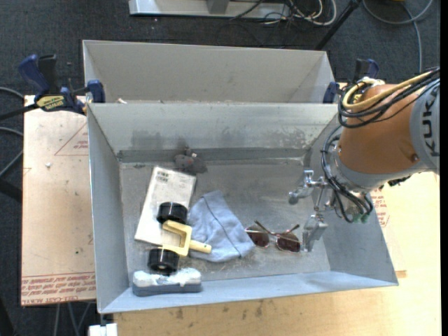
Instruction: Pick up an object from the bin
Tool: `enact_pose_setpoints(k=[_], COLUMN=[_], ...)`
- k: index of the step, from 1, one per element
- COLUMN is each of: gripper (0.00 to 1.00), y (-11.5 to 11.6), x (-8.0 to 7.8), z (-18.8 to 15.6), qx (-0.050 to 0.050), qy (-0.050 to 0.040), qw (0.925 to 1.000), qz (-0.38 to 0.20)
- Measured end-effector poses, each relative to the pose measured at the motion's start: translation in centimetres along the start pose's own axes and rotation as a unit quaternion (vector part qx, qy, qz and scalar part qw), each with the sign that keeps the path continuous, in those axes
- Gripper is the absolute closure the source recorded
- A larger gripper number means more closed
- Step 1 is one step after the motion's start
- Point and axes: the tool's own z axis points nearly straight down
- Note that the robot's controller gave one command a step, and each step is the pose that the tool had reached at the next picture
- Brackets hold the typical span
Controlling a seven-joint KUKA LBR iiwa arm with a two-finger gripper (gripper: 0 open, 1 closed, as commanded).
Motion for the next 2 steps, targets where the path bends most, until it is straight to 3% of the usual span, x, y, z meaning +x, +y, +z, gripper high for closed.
enact_pose_setpoints(k=[1,2], gripper=[0.00,0.00], y=[-0.3,-0.4], x=[-0.4,0.9], z=[2.8,7.9], qx=[0.000,0.000], qy=[-0.0025,-0.0043], qw=[0.9977,0.9960], qz=[0.068,0.089])
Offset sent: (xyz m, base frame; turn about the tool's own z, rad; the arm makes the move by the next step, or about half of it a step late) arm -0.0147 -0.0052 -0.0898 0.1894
